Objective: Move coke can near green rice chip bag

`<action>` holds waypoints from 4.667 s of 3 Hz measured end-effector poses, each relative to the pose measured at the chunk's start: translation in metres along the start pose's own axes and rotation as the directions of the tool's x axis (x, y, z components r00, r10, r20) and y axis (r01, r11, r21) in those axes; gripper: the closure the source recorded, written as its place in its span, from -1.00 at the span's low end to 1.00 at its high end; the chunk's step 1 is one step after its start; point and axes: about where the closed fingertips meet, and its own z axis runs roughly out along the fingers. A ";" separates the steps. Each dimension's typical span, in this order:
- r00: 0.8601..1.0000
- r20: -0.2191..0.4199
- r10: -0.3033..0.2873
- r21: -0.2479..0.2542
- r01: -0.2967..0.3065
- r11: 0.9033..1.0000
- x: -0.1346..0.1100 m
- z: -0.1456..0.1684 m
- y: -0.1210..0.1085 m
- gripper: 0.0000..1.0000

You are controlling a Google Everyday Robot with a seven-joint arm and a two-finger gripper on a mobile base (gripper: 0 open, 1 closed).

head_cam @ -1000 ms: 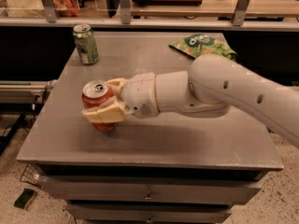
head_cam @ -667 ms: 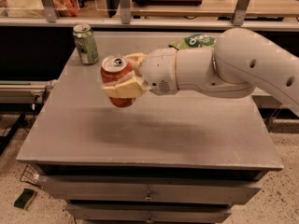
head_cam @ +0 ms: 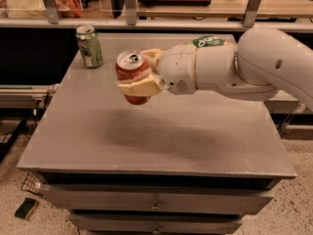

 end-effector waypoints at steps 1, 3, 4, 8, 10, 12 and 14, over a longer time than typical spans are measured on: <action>0.998 0.009 -0.069 0.113 0.067 0.991 -0.003 -0.053 -0.046 1.00; 0.990 -0.048 -0.136 0.330 0.144 0.933 -0.007 -0.139 -0.164 1.00; 0.991 -0.091 -0.098 0.431 0.128 0.893 0.012 -0.174 -0.205 1.00; 0.992 -0.037 0.117 0.648 -0.065 0.759 0.126 -0.231 -0.222 0.67; 0.986 -0.072 0.148 0.690 -0.058 0.722 0.134 -0.244 -0.217 -0.41; 0.980 -0.031 0.199 0.682 -0.124 0.720 0.160 -0.229 -0.207 -1.00; 0.982 0.005 0.191 0.694 -0.141 0.706 0.159 -0.238 -0.190 -1.00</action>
Offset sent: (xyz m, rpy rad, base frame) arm 0.1344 -0.2097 0.0958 0.0038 -0.2813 -0.3508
